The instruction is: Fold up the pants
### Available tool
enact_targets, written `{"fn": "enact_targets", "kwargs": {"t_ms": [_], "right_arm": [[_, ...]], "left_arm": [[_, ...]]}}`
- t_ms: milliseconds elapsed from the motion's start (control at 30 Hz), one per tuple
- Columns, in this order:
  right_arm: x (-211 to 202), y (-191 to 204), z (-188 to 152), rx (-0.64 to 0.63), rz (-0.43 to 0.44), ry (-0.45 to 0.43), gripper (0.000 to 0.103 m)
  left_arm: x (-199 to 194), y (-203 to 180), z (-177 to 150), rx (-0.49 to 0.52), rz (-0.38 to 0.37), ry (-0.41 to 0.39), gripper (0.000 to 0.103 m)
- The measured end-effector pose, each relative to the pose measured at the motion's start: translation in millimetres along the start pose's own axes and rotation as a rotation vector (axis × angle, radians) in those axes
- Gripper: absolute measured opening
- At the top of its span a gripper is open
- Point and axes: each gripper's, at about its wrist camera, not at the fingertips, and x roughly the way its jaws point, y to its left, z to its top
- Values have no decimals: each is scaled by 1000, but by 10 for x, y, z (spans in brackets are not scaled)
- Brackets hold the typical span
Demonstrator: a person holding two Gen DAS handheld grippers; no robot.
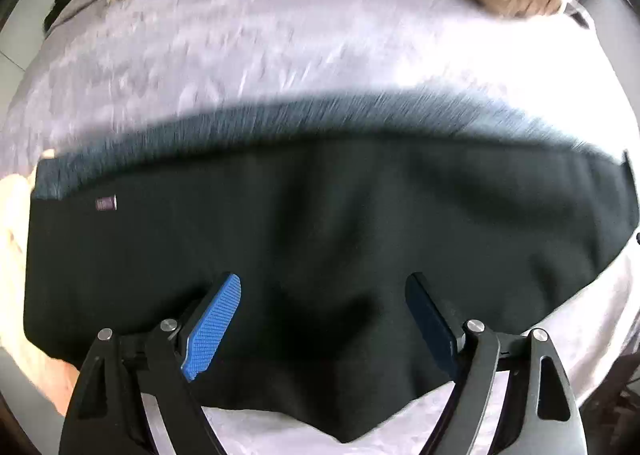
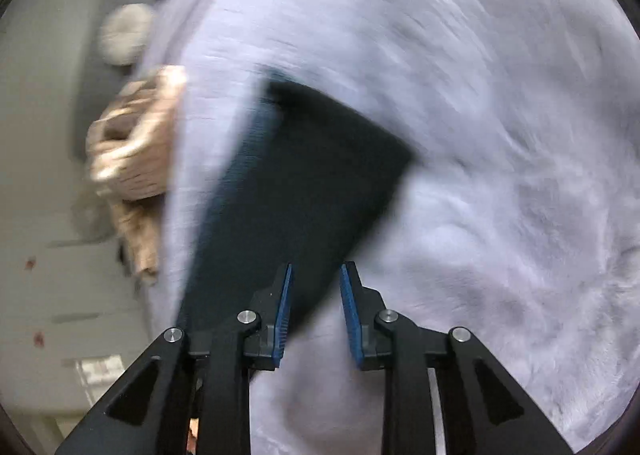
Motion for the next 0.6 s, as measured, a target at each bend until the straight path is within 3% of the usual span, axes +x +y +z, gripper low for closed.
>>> {"fn": "enact_targets", "kwargs": {"t_ms": [167,267,333,367,467,567,600], "right_arm": [[242,504,374,-187,-65,-22,28],[690,587,641,-244,-202,-32,28],[851,514,760,-234,-259,-43,16],[838,483,815,-216,-263,-71,15],[657,368,944,-137,-271,-146,15],[464,285,978,-70,-328,-181,25],[393,255,945,-41,-280,-167,25]], "left_arm": [[88,-370,409,6,-20,-69,86],[367,-532,611,-31,22,-59,86],[471,-525,682,-49,42,-63,86],[512,-523,728,-47,47,-69,86],[524,-429,769,-53,57,-80,86],[487,-196,806,-97,83,-67,86],[405,-103,763,-103,80,-69,85]]}}
